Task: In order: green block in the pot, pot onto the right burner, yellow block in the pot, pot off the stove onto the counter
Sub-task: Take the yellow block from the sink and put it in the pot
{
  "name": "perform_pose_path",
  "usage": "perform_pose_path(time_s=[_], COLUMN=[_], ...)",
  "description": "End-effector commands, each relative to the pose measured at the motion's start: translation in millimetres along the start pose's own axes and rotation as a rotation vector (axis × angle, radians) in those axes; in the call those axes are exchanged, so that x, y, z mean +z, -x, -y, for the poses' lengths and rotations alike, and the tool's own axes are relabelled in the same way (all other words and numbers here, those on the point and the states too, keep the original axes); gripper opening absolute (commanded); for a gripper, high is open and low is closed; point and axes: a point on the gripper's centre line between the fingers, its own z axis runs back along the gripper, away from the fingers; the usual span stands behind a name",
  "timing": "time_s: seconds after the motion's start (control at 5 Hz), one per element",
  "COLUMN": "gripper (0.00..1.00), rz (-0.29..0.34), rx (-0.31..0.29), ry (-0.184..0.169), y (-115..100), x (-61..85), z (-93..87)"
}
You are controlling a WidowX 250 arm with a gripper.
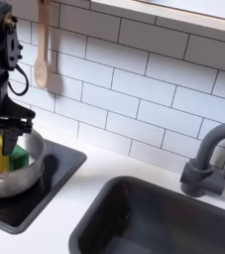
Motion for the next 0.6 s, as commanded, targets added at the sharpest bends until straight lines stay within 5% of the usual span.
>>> perform_pose_path(time_s=[0.0, 0.4], gripper=[1.00, 1.00], rz=[-0.020, -0.031], rx=[0.055, 0.101], ry=[-0.012, -0.019], y=[3.3, 2.4], x=[-0.1, -1.7], z=[-3.0, -4.7])
